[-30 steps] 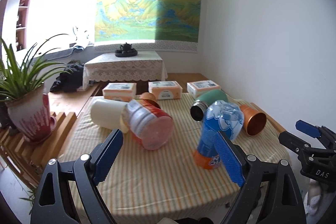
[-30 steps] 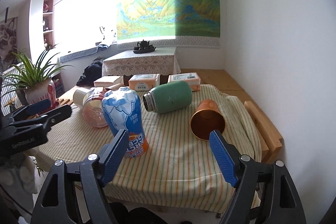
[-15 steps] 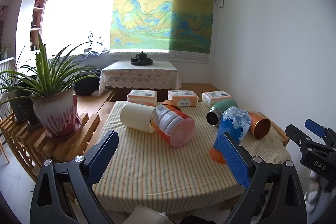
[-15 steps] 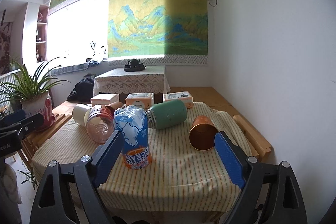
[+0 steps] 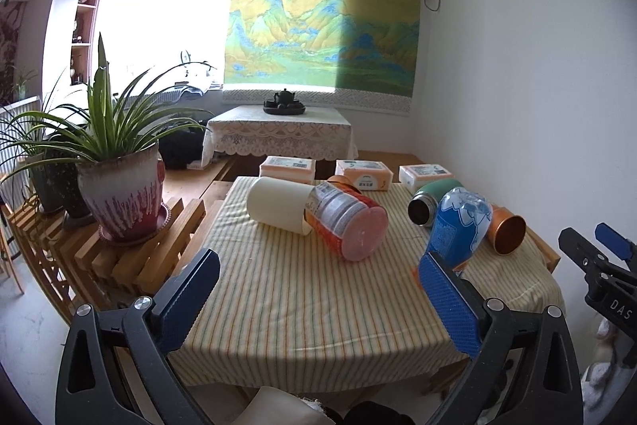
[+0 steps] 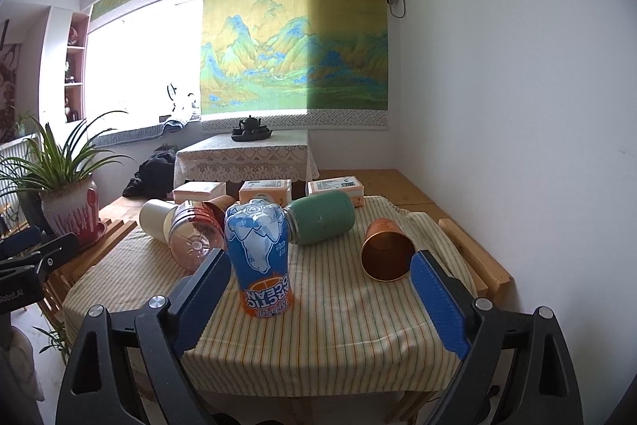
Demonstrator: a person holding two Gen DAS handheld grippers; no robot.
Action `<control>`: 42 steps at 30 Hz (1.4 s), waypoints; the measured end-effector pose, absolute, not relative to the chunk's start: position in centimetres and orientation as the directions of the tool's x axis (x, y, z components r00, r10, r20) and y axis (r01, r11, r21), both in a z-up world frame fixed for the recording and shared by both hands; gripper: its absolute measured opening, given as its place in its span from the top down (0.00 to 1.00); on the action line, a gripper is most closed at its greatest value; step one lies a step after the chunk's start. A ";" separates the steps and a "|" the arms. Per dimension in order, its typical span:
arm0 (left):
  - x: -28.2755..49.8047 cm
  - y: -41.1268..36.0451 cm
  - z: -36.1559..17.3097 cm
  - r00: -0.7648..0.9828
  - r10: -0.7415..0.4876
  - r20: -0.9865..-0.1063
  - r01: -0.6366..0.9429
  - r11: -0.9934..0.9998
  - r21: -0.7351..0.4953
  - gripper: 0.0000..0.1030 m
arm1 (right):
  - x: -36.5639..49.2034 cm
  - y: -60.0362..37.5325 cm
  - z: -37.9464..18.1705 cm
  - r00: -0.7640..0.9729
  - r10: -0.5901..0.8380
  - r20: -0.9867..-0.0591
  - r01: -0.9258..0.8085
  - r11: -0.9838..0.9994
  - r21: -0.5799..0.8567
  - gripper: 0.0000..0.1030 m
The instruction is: Flip cup upside down
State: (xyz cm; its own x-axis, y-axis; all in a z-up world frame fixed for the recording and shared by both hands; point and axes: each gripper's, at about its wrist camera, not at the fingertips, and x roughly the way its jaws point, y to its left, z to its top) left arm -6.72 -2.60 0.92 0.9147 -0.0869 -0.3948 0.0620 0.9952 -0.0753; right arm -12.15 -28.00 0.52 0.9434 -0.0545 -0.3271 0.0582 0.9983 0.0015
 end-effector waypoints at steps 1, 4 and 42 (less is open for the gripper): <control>-6.6 -2.8 0.9 0.913 -0.086 -0.398 0.062 0.995 -0.074 0.01 | -12.1 -28.0 0.4 0.943 -0.054 -0.328 0.059 0.998 0.003 0.13; -6.2 -3.0 0.7 0.910 -0.084 -0.406 0.060 0.996 -0.071 0.01 | -12.0 -28.2 0.1 0.941 -0.054 -0.334 0.062 0.998 0.014 0.13; -4.9 -3.8 0.2 0.907 -0.074 -0.414 0.052 0.997 -0.064 0.01 | -11.2 -28.7 -0.6 0.936 -0.046 -0.349 0.062 0.997 0.035 0.12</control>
